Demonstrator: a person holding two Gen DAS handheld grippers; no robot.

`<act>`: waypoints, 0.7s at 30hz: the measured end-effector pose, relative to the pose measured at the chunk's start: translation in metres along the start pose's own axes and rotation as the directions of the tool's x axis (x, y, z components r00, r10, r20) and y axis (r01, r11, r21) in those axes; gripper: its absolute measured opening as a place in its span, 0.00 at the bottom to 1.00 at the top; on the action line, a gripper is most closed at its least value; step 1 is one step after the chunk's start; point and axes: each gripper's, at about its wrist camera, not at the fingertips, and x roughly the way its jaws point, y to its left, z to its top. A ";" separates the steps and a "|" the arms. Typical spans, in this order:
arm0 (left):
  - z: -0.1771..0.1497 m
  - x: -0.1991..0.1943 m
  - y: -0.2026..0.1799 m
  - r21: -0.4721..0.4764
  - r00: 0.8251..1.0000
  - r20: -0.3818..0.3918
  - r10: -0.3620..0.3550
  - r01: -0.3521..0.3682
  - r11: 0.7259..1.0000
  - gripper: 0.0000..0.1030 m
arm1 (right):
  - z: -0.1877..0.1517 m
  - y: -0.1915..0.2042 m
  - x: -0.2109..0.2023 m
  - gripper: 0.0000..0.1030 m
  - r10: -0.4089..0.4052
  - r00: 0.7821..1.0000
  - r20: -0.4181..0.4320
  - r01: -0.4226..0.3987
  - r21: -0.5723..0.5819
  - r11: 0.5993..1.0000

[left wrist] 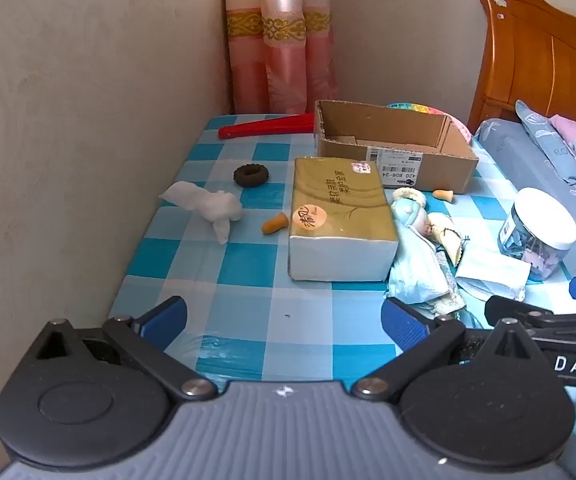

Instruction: Organize soft objects

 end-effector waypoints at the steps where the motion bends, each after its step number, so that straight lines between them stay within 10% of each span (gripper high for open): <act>1: 0.000 0.000 0.000 -0.004 1.000 -0.008 -0.003 0.003 1.000 1.00 | 0.000 0.000 0.000 1.00 -0.007 1.000 -0.001 0.007 -0.005 1.000; 21: -0.001 -0.001 -0.001 -0.005 1.000 0.007 -0.008 0.008 1.000 1.00 | 0.001 0.002 -0.002 1.00 -0.005 1.000 0.000 0.005 -0.009 1.000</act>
